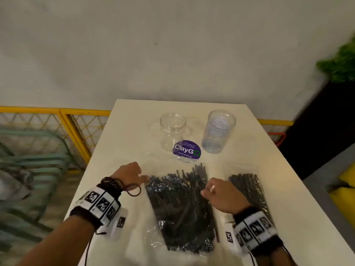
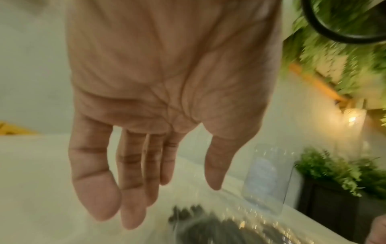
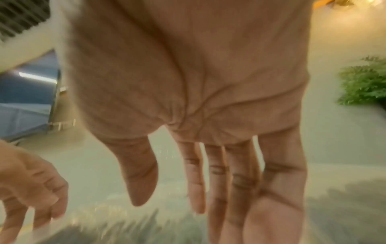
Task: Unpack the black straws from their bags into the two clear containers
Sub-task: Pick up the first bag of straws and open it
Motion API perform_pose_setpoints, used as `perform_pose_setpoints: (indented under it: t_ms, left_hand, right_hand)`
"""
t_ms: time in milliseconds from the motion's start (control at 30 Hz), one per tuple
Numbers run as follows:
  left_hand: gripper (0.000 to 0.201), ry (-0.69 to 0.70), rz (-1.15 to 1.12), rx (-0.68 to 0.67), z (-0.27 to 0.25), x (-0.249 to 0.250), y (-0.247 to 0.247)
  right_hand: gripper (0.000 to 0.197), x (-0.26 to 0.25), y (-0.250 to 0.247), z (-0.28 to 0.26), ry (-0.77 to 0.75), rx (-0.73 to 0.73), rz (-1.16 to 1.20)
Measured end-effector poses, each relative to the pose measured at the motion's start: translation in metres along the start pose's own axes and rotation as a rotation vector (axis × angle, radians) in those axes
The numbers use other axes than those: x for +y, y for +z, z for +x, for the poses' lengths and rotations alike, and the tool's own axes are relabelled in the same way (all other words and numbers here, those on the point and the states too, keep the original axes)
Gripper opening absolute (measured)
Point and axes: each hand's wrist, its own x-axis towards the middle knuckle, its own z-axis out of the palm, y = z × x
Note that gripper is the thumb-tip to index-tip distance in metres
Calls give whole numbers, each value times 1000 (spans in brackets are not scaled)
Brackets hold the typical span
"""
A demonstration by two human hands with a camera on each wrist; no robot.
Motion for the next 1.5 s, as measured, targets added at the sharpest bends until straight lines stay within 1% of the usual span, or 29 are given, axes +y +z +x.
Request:
perform_pose_setpoints:
  t_ms: [67,133,200,233,267,333,367,467,500,533,567,600,633,667,700,767,800,867,933,967,1067,1133,1200,1267,1300,1333,1400,1433,1500]
  left_hand:
    - [62,-100,-24,-24,2,0,9]
    - [68,-134,-86,-25,3,2,18]
    - [52,-93,-180,-81,4,7,23]
    - [42,-62,-319,-99,4,7,26]
    - [39,-46,-506,-110,0,8,25]
    - [31,-8,-848,-173,-11,12,22]
    - [27,36,-978,-181,-18,17,16]
    - [28,239,-1197,-330,-42,35,-14]
    - [30,322,-1228,-377,-51,41,-28]
    - [32,402,-1214,-381,-58,46,-40]
    - [31,474,-1150,-321,-65,51,-51]
    - [27,537,-1041,-200,-69,55,-61]
    - [24,581,-934,-51,-71,58,-69]
    - [22,603,-864,65,-70,60,-75]
    - [20,594,-859,135,-68,60,-79]
    - [15,536,-916,210,-61,57,-83]
    - [14,518,-945,243,-59,55,-83]
    - [18,516,-982,300,-55,52,-82]
    - [24,506,-962,364,-55,51,-82]
    - [23,503,-931,384,-56,51,-83]
    - [13,546,-897,392,-56,51,-86]
    - [17,573,-915,406,-59,53,-90]
    - [21,576,-948,427,-64,57,-94]
    - [22,583,-983,445,-69,63,-98]
    - [22,590,-985,455,-72,67,-100]
    - [22,604,-975,458,-75,71,-102]
    - [21,657,-922,434,-81,81,-105]
    - [20,686,-890,416,-84,87,-106]
    - [16,730,-842,388,-91,100,-108]
  right_hand:
    - [47,-1,9,10,112,-14,-17]
    - [62,-5,16,14,168,-16,-2]
    - [74,-7,22,20,215,-29,86]
    - [75,-8,23,20,216,-36,127]
    - [71,-9,24,21,212,-32,152]
    - [40,-10,24,19,171,-8,255]
    - [33,-10,20,15,112,9,327]
    - [30,-13,-6,-2,-34,41,545]
    - [35,-16,-17,-8,-62,57,632]
    - [41,-19,-28,-13,-87,75,743]
    - [49,-24,-40,-18,-142,94,881]
    - [55,-27,-50,-20,-200,118,992]
    - [56,-32,-61,-22,-251,158,1053]
    - [49,-35,-71,-25,-295,203,1061]
    - [36,-38,-79,-28,-333,255,1046]
    - [10,-43,-88,-31,-420,340,933]
    - [5,-43,-89,-32,-442,381,880]
    - [16,-47,-91,-34,-445,448,864]
    - [30,-47,-93,-32,-412,470,909]
    - [31,-46,-94,-31,-402,470,924]
    - [20,-48,-99,-30,-396,468,934]
    - [17,-46,-103,-30,-388,455,924]
    - [24,-43,-106,-29,-372,438,896]
    - [17,-43,-110,-29,-371,464,890]
    - [16,-48,-113,-32,-365,537,839]
    - [25,-55,-117,-38,-339,662,677]
    - [51,-79,-129,-56,-360,908,195]
    - [58,-94,-135,-66,-433,972,55]
    - [57,-118,-143,-78,-595,936,14]
